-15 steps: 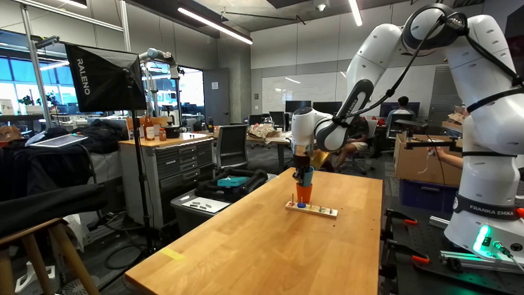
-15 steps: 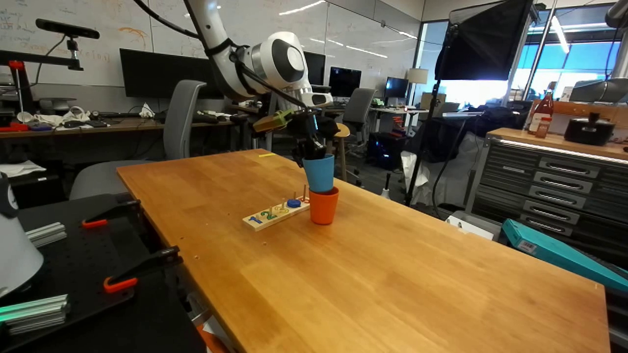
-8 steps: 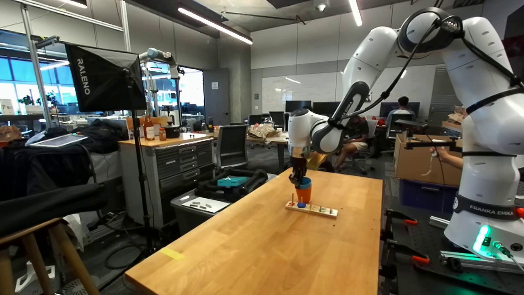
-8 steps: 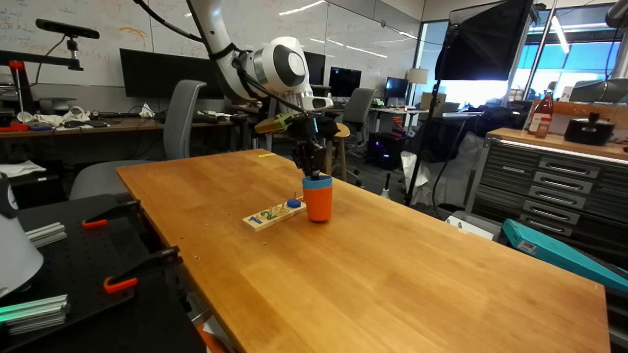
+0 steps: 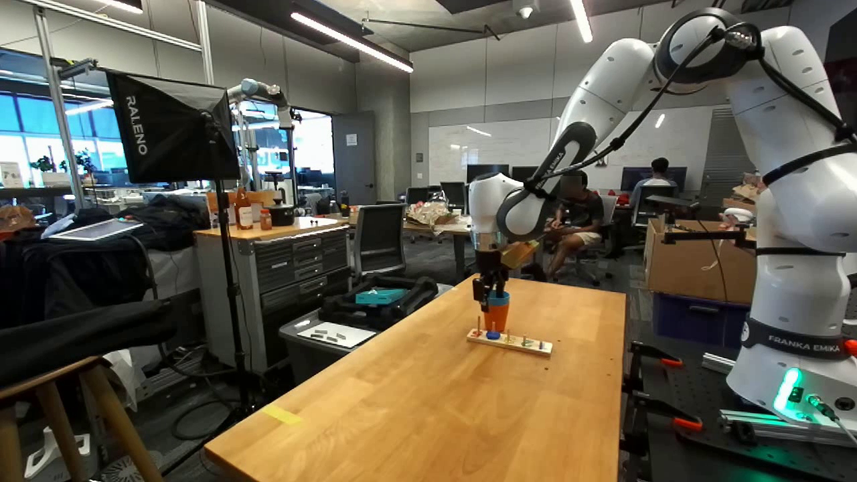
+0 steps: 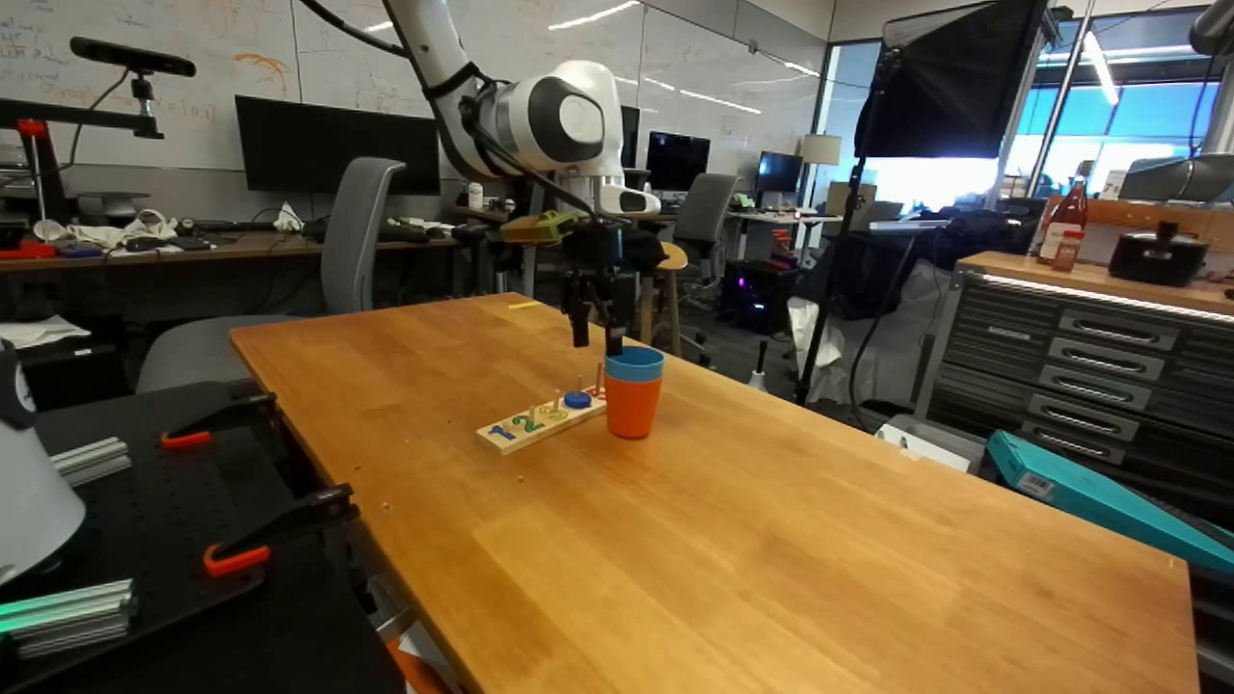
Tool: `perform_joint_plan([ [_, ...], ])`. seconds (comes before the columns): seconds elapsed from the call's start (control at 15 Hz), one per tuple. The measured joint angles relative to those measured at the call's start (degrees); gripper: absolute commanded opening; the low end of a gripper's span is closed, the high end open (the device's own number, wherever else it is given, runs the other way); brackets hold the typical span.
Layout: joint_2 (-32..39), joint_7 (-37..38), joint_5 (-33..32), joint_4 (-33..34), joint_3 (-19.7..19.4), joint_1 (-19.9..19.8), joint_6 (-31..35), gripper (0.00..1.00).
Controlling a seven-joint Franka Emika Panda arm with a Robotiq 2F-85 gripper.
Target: Pick up the blue cup and put it in the orange cup
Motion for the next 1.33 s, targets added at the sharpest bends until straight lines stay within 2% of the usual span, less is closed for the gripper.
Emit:
perform_joint_plan([
  [0.33, -4.4, -8.8, 9.0, 3.2, 2.7, -1.4, -11.1, 1.0],
  [0.8, -13.9, -24.3, 16.3, 6.3, 5.9, -1.9, -27.1, 1.0],
  [1.07, -17.1, -29.2, 16.8, 6.4, 6.5, -1.9, -30.5, 1.0],
  [1.33, -18.5, -29.5, 14.9, 6.3, 6.5, -1.9, -30.7, 1.0],
])
